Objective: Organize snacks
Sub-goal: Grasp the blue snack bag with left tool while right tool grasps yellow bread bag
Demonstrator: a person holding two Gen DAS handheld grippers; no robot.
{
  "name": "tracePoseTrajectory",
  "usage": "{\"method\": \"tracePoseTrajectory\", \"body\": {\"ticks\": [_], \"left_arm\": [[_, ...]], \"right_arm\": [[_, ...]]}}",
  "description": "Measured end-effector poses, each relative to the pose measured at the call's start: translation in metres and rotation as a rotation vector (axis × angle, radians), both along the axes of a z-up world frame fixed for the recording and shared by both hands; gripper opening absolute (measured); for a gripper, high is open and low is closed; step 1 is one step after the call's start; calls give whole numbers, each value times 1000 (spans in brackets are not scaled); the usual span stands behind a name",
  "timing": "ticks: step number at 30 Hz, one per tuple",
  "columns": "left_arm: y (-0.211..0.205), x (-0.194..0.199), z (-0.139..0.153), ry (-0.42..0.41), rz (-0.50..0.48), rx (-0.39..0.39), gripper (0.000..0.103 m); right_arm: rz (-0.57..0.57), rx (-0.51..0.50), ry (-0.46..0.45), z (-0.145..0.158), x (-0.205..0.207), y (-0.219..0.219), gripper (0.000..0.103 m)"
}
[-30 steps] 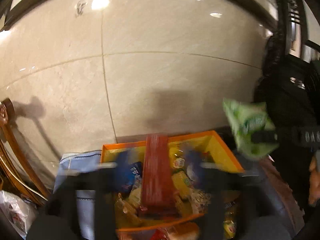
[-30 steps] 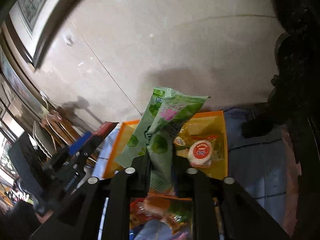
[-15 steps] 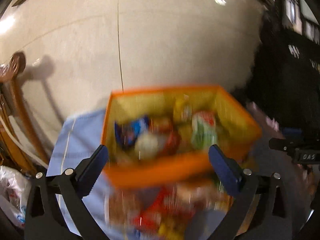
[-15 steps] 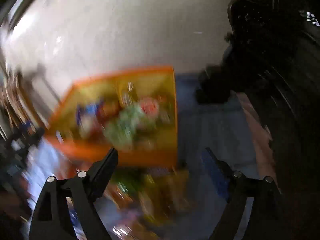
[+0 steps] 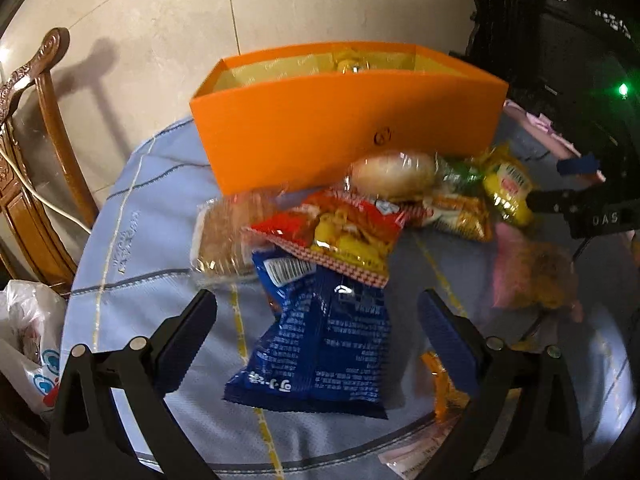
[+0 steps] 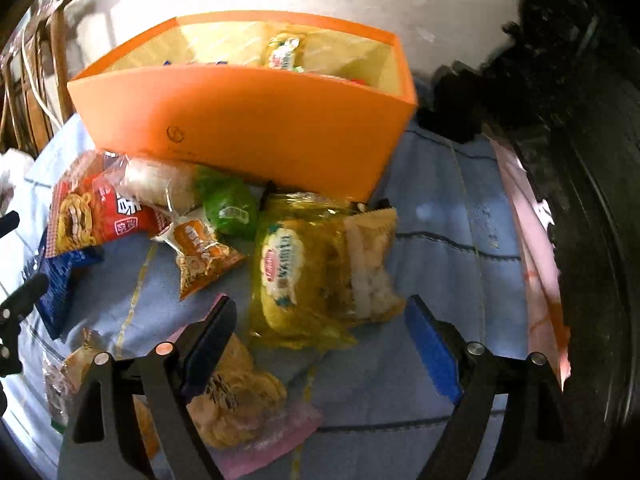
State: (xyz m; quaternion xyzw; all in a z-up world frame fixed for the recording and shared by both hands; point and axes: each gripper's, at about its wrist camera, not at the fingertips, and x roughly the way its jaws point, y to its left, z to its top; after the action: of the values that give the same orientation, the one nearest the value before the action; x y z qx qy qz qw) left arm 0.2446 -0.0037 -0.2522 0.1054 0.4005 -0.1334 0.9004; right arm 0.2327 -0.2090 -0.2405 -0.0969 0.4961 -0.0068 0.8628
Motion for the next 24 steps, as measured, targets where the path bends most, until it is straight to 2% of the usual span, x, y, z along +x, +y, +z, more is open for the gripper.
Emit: {"method": "tracePoseTrajectory", "body": {"ticks": [6, 8, 9, 10, 11, 14, 19, 24], "left_arm": [[-12, 9, -28, 40, -7, 43, 98], [-13, 10, -37, 69, -13, 62, 81], [-11, 9, -38, 67, -22, 45, 70], [-9, 8, -37, 69, -24, 37, 66], [-8, 7, -37, 69, -27, 35, 65], [-2, 3, -32, 67, -32, 0, 56], [7, -9, -13, 36, -22, -67, 55], [12, -19, 11, -5, -23, -97, 55]], "right_arm": [[20, -74, 28, -18, 13, 11, 86], [7, -57, 74, -31, 17, 7, 86], [-11, -38, 89, -35, 17, 2, 86], [-15, -31, 79, -34, 16, 0, 79], [-20, -25, 55, -30, 13, -4, 63], [-59, 111, 42, -20, 12, -22, 54], [-81, 159, 19, -4, 6, -35, 49], [-57, 183, -33, 22, -8, -24, 45]]}}
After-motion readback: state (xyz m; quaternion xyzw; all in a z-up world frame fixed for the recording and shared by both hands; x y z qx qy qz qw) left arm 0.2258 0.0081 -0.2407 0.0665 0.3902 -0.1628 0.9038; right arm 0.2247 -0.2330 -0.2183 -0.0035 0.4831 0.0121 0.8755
